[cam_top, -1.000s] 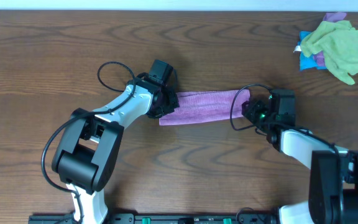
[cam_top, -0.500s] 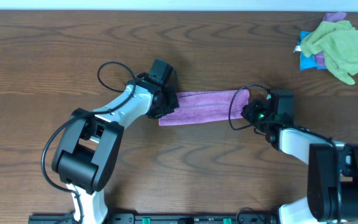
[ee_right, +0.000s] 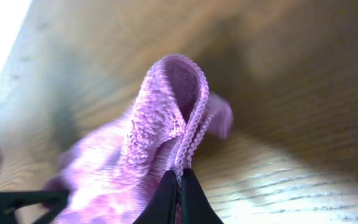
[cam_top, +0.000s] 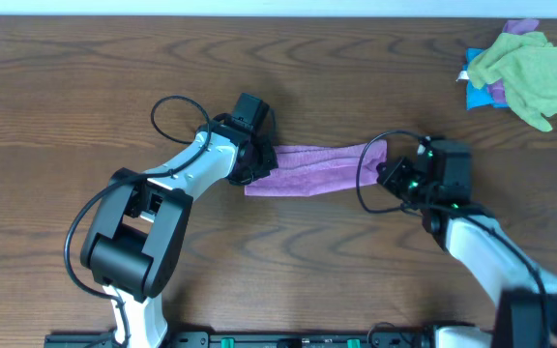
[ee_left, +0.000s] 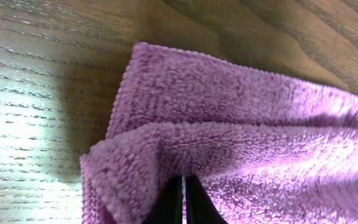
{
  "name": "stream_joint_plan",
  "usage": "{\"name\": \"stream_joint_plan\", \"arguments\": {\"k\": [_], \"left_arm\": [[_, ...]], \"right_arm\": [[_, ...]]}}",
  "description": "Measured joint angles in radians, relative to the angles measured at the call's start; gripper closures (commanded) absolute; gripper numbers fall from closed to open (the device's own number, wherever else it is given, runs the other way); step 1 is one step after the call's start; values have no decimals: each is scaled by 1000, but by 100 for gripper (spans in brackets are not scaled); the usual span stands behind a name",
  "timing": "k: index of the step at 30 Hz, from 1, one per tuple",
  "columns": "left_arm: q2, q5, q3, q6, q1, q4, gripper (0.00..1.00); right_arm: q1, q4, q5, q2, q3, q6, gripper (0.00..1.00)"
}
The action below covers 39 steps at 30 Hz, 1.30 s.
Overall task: Fold the cloth
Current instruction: 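Grasp the strip's right end with the right gripper and lift it, then carry the right end leftward over the strip toward the left gripper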
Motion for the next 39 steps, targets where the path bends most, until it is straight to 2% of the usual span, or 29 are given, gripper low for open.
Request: {"name": "stream_joint_plan", "arguments": {"k": [7, 30, 39], "left_arm": [[0, 0, 0, 0, 0, 0, 94], [0, 1, 0, 0, 0, 0, 94], [0, 5, 0, 0, 0, 2, 94]], "right_arm": [[1, -23, -12, -101, 0, -3, 99], [179, 21, 5, -101, 72, -2, 99], [268, 111, 17, -61, 74, 26, 99]]}}
